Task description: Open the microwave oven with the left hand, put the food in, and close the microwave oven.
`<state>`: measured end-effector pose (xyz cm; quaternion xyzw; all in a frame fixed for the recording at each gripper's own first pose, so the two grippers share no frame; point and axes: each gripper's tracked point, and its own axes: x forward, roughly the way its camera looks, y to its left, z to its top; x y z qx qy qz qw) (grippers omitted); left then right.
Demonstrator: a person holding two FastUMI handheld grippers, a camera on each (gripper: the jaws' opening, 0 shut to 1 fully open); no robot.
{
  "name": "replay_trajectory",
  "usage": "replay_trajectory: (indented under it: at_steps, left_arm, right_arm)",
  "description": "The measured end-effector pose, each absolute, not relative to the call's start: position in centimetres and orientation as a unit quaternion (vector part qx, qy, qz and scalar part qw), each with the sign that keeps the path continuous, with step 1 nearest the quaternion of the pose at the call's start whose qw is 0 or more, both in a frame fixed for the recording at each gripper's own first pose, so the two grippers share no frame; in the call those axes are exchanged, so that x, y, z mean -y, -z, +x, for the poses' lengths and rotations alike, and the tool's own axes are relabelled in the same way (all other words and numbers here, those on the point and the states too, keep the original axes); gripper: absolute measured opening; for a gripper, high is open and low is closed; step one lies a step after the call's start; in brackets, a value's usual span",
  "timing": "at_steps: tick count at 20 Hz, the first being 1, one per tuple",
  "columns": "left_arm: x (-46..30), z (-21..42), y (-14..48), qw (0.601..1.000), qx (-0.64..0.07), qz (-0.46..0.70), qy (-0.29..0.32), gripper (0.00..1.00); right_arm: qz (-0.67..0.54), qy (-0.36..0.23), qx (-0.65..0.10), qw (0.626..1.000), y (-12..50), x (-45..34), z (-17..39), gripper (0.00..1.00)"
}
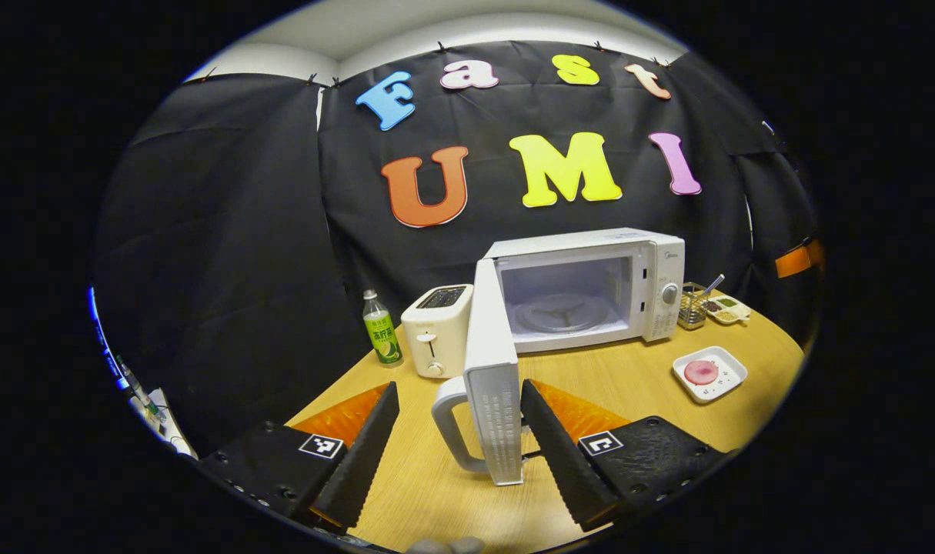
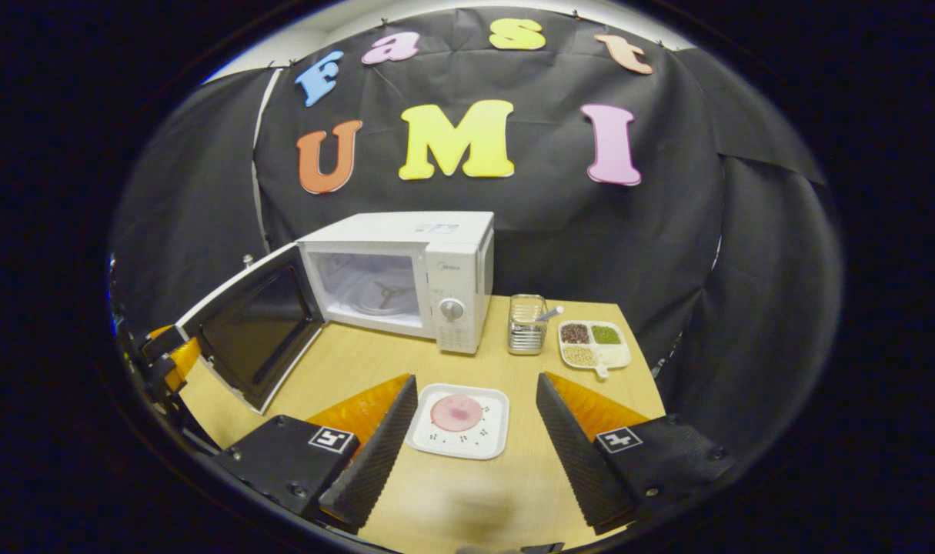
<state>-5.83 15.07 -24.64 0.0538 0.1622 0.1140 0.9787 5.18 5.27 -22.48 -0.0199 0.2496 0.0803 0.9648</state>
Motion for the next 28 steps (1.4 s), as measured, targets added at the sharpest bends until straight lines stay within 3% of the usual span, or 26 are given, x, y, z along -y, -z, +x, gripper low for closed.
replay_trajectory:
  at_steps: [2, 3, 4, 5, 6, 7, 12, 13, 16, 17, 18, 19, 20, 21, 24, 25, 26, 28]
  left_arm:
    - [-15.8, -6.8, 24.7, 0.976, -0.171, 0.063, -0.121, 0.95]
    - [-15.8, -7.3, 24.6, 0.975, -0.175, 0.066, -0.123, 0.95]
    - [-15.9, -7.8, 24.5, 0.974, -0.178, 0.065, -0.124, 0.95]
    - [-15.7, -8.2, 24.3, 0.974, -0.181, 0.063, -0.124, 0.95]
    - [-15.2, -8.4, 24.2, 0.973, -0.186, 0.060, -0.123, 0.95]
    - [-14.7, -8.8, 24.0, 0.972, -0.191, 0.057, -0.121, 0.95]
    - [-11.8, -9.1, 22.1, 0.973, -0.197, 0.052, -0.107, 0.95]
    - [-11.5, -8.9, 21.8, 0.974, -0.196, 0.054, -0.105, 0.95]
    - [-10.6, -8.0, 21.4, 0.975, -0.192, 0.056, -0.100, 0.95]
    - [-10.3, -7.6, 21.5, 0.974, -0.193, 0.054, -0.100, 0.95]
    - [-10.3, -7.4, 21.7, 0.974, -0.197, 0.053, -0.103, 0.95]
    - [-10.3, -7.2, 21.9, 0.973, -0.199, 0.050, -0.106, 0.95]
    - [-10.2, -7.0, 21.8, 0.973, -0.199, 0.047, -0.108, 0.95]
    - [-10.1, -7.0, 21.7, 0.973, -0.198, 0.046, -0.110, 0.95]
    - [-9.9, -6.6, 21.9, 0.974, -0.196, 0.041, -0.109, 0.95]
    - [-10.1, -6.5, 22.2, 0.972, -0.202, 0.043, -0.110, 0.95]
    - [-10.4, -6.6, 22.7, 0.971, -0.207, 0.044, -0.112, 0.95]
    - [-10.9, -6.6, 23.0, 0.969, -0.213, 0.039, -0.118, 0.95]
  right_arm:
    - [-0.025, -0.078, -0.277, 0.957, 25.5, -4.5, 6.0, 0.99]
    - [-0.020, -0.076, -0.294, 0.952, 27.2, -4.2, 6.5, 0.89]
    - [-0.006, -0.077, -0.318, 0.945, 29.2, -4.1, 7.0, 0.94]
    - [0.014, -0.074, -0.342, 0.937, 31.2, -4.0, 7.4, 0.86]
    - [0.030, -0.072, -0.362, 0.929, 33.0, -4.2, 7.8, 0.72]
    - [0.041, -0.067, -0.378, 0.922, 34.7, -4.0, 8.3, 0.80]
    - [0.051, -0.077, -0.448, 0.889, 40.3, -3.9, 10.8, 0.71]
    - [0.048, -0.079, -0.456, 0.885, 40.9, -3.9, 11.2, 0.57]
    - [0.043, -0.087, -0.472, 0.876, 42.2, -4.2, 12.3, 0.55]
    - [0.043, -0.093, -0.481, 0.871, 42.6, -4.7, 12.3, 0.65]
    - [0.041, -0.096, -0.487, 0.867, 43.0, -4.8, 12.4, 0.53]
    - [0.040, -0.100, -0.494, 0.863, 43.3, -5.0, 12.5, 0.63]
    - [0.036, -0.099, -0.499, 0.860, 43.6, -4.9, 12.5, 0.50]
    - [0.035, -0.097, -0.503, 0.858, 43.7, -4.8, 12.6, 0.46]
    - [0.031, -0.092, -0.517, 0.851, 43.8, -4.3, 12.8, 0.51]
    - [0.026, -0.089, -0.521, 0.849, 43.9, -4.1, 12.8, 0.34]
    - [0.021, -0.081, -0.527, 0.846, 44.0, -3.9, 12.8, 0.25]
    - [0.011, -0.072, -0.538, 0.840, 43.9, -3.7, 12.8, 0.19]
